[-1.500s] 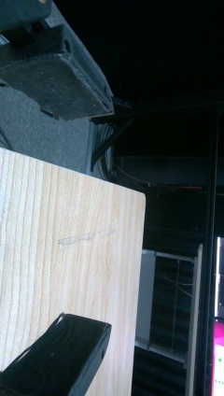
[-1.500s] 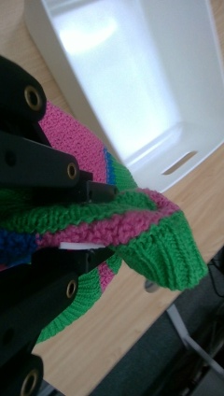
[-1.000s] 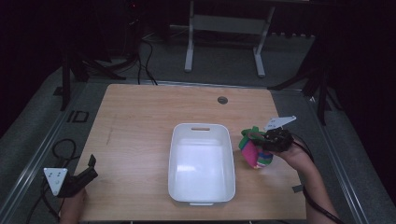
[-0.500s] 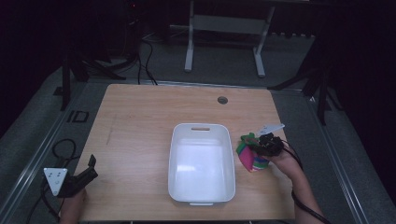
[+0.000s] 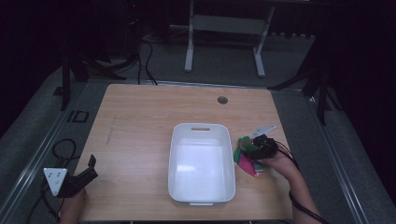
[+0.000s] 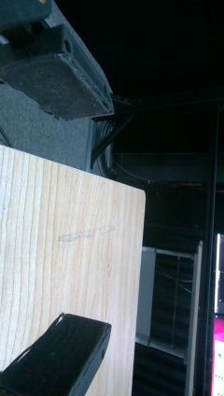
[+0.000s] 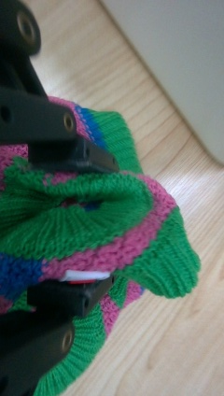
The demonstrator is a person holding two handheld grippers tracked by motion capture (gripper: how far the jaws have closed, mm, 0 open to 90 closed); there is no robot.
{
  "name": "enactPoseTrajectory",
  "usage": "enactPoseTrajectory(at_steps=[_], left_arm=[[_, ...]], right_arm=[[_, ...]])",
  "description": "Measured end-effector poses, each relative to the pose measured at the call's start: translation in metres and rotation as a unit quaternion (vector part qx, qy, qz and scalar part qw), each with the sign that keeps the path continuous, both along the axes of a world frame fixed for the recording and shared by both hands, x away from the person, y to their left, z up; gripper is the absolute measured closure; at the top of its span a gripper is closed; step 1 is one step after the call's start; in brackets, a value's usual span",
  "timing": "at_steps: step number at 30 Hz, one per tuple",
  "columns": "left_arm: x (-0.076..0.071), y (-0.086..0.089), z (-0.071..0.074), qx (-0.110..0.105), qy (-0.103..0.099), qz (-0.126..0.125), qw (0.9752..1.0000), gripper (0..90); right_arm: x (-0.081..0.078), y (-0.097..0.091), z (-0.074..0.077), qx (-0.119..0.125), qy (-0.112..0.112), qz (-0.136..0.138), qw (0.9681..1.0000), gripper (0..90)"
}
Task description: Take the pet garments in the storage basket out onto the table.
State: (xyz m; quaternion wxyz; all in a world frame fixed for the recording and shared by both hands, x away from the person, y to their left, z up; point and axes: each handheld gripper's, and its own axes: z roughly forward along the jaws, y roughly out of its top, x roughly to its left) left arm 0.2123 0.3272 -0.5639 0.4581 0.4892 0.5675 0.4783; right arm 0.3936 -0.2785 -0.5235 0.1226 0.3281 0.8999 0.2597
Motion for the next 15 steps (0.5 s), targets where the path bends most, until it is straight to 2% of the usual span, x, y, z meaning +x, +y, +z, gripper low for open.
enactPoseTrajectory(at_steps=[4, 7, 8, 10, 12, 15], left_arm=[[0.0, 0.0, 0.0, -0.001, -0.001, 0.001, 1.0, 0.9], [0.0, 0.0, 0.0, 0.0, 0.0, 0.001, 1.0, 0.9], [0.0, 0.0, 0.0, -0.001, 0.0, 0.001, 1.0, 0.9], [0.0, 0.0, 0.0, -0.001, 0.0, 0.002, 1.0, 0.9], [0.0, 0.0, 0.0, -0.001, 0.0, 0.002, 1.0, 0.9], [0.0, 0.0, 0.0, -0.001, 0.0, 0.001, 1.0, 0.9]], right_arm=[[-0.006, -0.002, 0.013, 0.011, -0.013, 0.001, 0.9998, 36.2], [-0.01, -0.007, 0.026, 0.028, -0.027, -0.004, 0.9992, 27.9], [-0.011, -0.009, 0.029, 0.033, -0.03, -0.003, 0.999, 27.5], [-0.015, -0.014, 0.037, 0.05, -0.04, -0.009, 0.9979, 22.5], [-0.02, -0.022, 0.046, 0.071, -0.055, -0.018, 0.9958, 20.8], [-0.027, -0.034, 0.052, 0.094, -0.064, -0.033, 0.993, 20.6]])
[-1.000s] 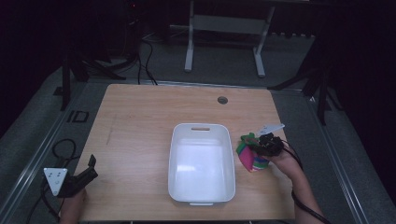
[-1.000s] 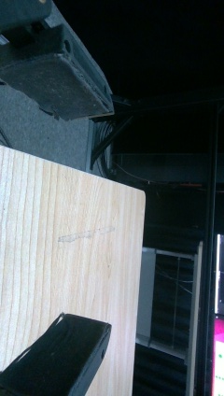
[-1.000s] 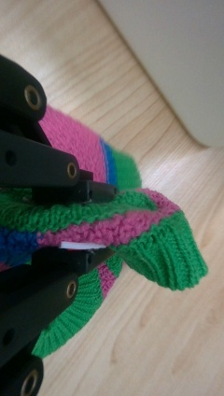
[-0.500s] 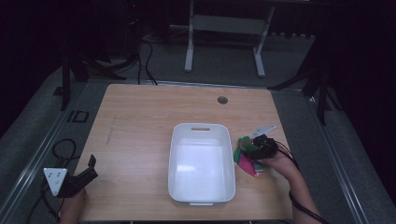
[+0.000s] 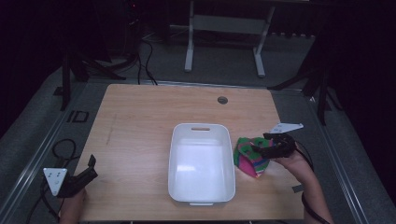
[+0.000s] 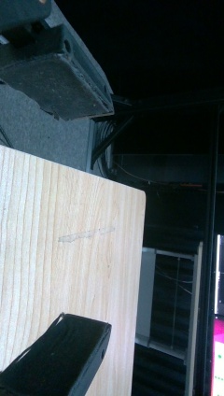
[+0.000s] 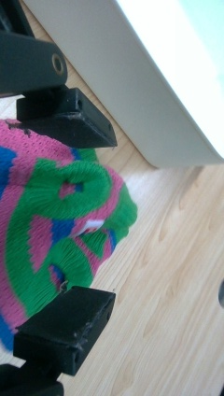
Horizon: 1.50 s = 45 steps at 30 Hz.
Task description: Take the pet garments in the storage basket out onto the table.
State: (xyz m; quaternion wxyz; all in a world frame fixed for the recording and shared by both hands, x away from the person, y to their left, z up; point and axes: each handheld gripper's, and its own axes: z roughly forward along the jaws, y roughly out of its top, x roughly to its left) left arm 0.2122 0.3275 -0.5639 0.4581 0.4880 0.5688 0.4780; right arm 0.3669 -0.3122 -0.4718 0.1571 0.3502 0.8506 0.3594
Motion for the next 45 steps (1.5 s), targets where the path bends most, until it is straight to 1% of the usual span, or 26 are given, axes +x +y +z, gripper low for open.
enactPoseTrajectory(at_steps=[1, 3, 5, 6, 8, 9, 11, 14, 18, 20, 21, 22, 24, 25, 27, 29, 30, 31, 34, 35, 36, 37, 39, 44, 45], left_arm=[[0.0, 0.0, 0.0, 0.0, 0.0, 0.0, 1.0, 0.9], [0.0, 0.0, 0.0, -0.001, 0.0, 0.0, 1.0, 0.9], [0.0, 0.0, 0.0, -0.001, -0.001, 0.001, 1.0, 0.9], [0.0, 0.0, 0.0, -0.001, 0.0, 0.001, 1.0, 0.9], [0.0, 0.0, 0.0, -0.001, 0.0, 0.001, 1.0, 0.9], [0.0, 0.0, 0.0, -0.001, -0.001, 0.001, 1.0, 0.9], [0.0, 0.0, 0.0, -0.001, 0.0, 0.001, 1.0, 0.9], [0.0, 0.0, 0.0, -0.001, 0.0, 0.001, 1.0, 0.9], [0.0, 0.0, 0.0, -0.001, -0.001, 0.001, 1.0, 0.9], [0.0, 0.0, 0.0, -0.001, -0.001, 0.001, 1.0, 0.9], [0.0, 0.0, 0.0, -0.001, -0.001, 0.001, 1.0, 0.9], [-0.001, 0.0, 0.0, -0.001, -0.001, 0.001, 1.0, 0.9], [0.0, 0.0, 0.0, -0.001, -0.001, 0.0, 1.0, 0.9], [-0.001, 0.0, 0.0, -0.001, -0.001, 0.001, 1.0, 0.9], [0.0, 0.0, 0.0, 0.0, -0.001, 0.0, 1.0, 0.9], [0.0, 0.0, 0.0, 0.0, 0.0, 0.0, 1.0, 0.9], [0.0, 0.0, 0.0, 0.0, 0.0, 0.0, 1.0, 0.9], [0.0, 0.0, 0.0, 0.0, 0.0, 0.0, 1.0, 0.9], [0.0, 0.0, 0.0, 0.001, 0.0, 0.0, 1.0, 0.9], [0.0, 0.0, 0.0, 0.001, 0.0, 0.0, 1.0, 0.9], [0.0, 0.0, 0.0, 0.001, 0.0, 0.0, 1.0, 0.9], [0.0, 0.0, 0.0, 0.001, 0.0, 0.0, 1.0, 0.9], [0.0, 0.0, 0.0, 0.001, 0.0, 0.0, 1.0, 0.9], [0.0, 0.0, 0.0, 0.0, 0.0, 0.0, 1.0, 0.9], [0.0, 0.0, 0.0, 0.001, 0.0, 0.0, 1.0, 0.9]], right_arm=[[-0.002, -0.003, 0.0, 0.001, -0.001, -0.006, 1.0, 19.5], [-0.007, -0.011, -0.001, 0.001, -0.005, -0.014, 0.9999, 13.6], [-0.011, -0.019, -0.004, 0.007, -0.001, -0.02, 0.9998, 11.1], [-0.014, -0.024, -0.006, 0.011, 0.0, -0.028, 0.9995, 11.2], [-0.018, -0.03, -0.01, 0.008, -0.003, -0.037, 0.9993, 10.8], [-0.021, -0.033, -0.012, 0.008, -0.005, -0.046, 0.9989, 10.9], [-0.025, -0.04, -0.017, 0.014, -0.015, -0.062, 0.9979, 10.9], [-0.032, -0.048, -0.022, 0.024, -0.034, -0.097, 0.9944, 10.9], [-0.043, -0.061, -0.029, 0.047, -0.066, -0.148, 0.9856, 10.9], [-0.049, -0.066, -0.035, 0.053, -0.077, -0.175, 0.9802, 10.9], [-0.051, -0.068, -0.037, 0.053, -0.08, -0.182, 0.9785, 10.9], [-0.054, -0.071, -0.04, 0.057, -0.085, -0.194, 0.9757, 10.9], [-0.06, -0.077, -0.046, 0.065, -0.085, -0.208, 0.9722, 10.9], [-0.063, -0.079, -0.049, 0.068, -0.087, -0.218, 0.9698, 11.0], [-0.068, -0.083, -0.056, 0.071, -0.088, -0.226, 0.9675, 11.0], [-0.073, -0.085, -0.063, 0.061, -0.093, -0.231, 0.9666, 11.0], [-0.076, -0.086, -0.066, 0.061, -0.095, -0.233, 0.9659, 11.0], [-0.079, -0.088, -0.068, 0.065, -0.095, -0.233, 0.9656, 11.0], [-0.086, -0.091, -0.074, 0.082, -0.1, -0.244, 0.9611, 11.0], [-0.089, -0.091, -0.075, 0.083, -0.105, -0.248, 0.9594, 11.0], [-0.092, -0.092, -0.077, 0.088, -0.113, -0.253, 0.9569, 11.0], [-0.094, -0.092, -0.077, 0.091, -0.116, -0.255, 0.9557, 11.0], [-0.098, -0.092, -0.079, 0.101, -0.123, -0.262, 0.952, 11.0], [-0.104, -0.092, -0.082, 0.107, -0.146, -0.283, 0.9418, 11.2], [-0.105, -0.092, -0.083, 0.111, -0.148, -0.287, 0.9399, 11.2]])
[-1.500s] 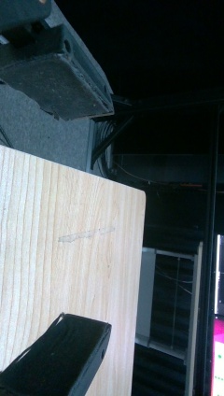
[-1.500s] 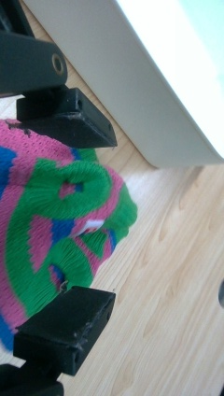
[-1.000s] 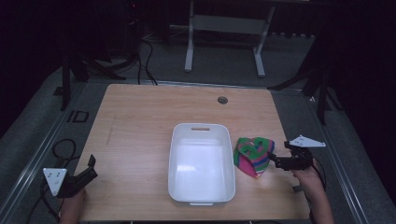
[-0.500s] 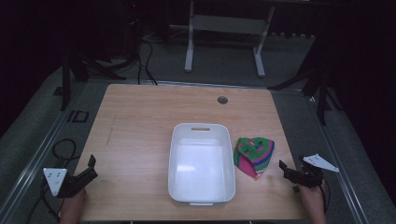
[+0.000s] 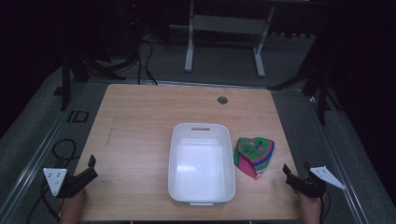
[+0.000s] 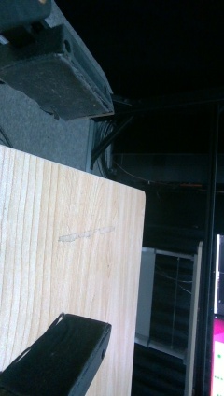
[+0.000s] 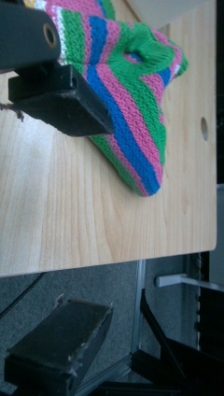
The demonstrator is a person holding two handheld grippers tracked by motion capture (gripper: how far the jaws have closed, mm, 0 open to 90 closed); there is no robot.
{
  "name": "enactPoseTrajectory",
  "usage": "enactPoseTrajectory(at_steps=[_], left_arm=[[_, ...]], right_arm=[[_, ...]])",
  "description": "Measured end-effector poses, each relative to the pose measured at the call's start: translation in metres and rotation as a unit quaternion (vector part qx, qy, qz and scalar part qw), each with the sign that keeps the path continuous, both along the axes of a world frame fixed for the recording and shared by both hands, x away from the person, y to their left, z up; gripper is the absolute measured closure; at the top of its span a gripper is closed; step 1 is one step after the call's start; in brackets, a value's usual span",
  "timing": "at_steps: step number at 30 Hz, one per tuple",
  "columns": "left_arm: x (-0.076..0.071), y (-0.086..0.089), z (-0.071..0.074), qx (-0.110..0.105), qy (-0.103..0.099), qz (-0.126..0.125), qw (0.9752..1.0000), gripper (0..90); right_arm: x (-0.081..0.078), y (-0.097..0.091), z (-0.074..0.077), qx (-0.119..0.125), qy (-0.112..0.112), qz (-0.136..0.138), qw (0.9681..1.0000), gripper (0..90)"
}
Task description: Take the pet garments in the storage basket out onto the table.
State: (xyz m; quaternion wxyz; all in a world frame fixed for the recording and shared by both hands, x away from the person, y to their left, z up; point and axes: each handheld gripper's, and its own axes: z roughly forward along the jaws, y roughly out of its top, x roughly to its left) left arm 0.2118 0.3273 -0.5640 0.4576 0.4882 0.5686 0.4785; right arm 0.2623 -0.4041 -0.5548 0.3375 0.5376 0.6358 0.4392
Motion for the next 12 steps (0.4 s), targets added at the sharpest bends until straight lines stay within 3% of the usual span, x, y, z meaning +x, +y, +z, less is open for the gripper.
enactPoseTrajectory(at_steps=[12], left_arm=[[0.0001, -0.0001, -0.0001, 0.0, 0.0, -0.003, 1.0, 0.9]], right_arm=[[0.0004, -0.0004, -0.0014, 0.001, 0.001, -0.005, 1.0, 13.2]])
